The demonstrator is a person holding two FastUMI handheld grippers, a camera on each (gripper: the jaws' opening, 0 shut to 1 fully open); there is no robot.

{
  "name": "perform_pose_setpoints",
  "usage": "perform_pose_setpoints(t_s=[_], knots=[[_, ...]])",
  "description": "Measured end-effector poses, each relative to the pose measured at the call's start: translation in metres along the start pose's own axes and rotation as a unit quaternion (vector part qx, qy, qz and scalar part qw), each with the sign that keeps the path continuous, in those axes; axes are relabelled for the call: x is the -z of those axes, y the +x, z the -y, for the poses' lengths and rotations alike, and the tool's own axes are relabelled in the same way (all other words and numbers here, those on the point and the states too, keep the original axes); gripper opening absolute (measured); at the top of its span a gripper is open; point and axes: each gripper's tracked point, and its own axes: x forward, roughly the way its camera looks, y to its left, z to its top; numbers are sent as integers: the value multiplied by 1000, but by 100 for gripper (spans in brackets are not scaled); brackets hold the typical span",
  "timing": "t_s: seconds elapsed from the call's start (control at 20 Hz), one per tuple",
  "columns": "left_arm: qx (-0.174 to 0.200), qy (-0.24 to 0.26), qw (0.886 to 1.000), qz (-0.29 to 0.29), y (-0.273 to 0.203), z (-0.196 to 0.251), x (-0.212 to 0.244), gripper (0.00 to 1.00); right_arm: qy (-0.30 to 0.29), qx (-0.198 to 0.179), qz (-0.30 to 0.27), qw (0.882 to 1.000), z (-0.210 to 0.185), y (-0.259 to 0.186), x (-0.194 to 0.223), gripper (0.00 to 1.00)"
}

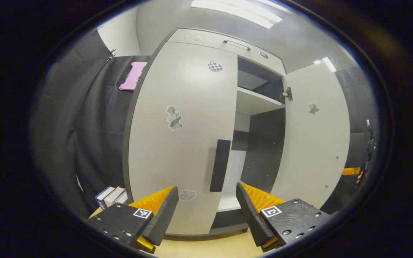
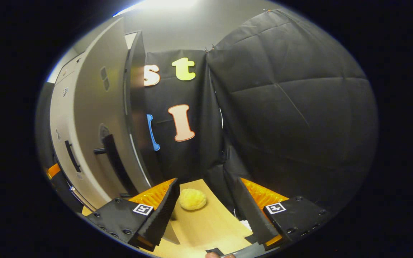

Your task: Open the right door of the double-door shoe cabinet with the right hand, and open the left door with the left hand.

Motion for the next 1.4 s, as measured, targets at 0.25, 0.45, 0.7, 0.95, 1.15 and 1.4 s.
perform_pose_setpoints(t_s=[0.25,0.45,0.7,0.95,1.15,1.4], knots=[[-18,20,1000,-11,41,16,6,94,-5,-11,0,1000,9,49,-1,98],[-41,34,998,-35,72,21,19,94,-46,-7,-3,999,18,87,2,98],[-73,76,994,-43,101,19,16,94,-54,-20,-14,998,18,128,12,98],[-84,105,990,-43,119,27,14,65,-50,-35,-34,998,17,156,25,98],[-98,68,992,-31,126,25,8,41,-48,-38,-33,998,20,168,24,98],[-102,77,991,-27,126,26,8,27,-31,-33,-40,998,28,177,26,98]])
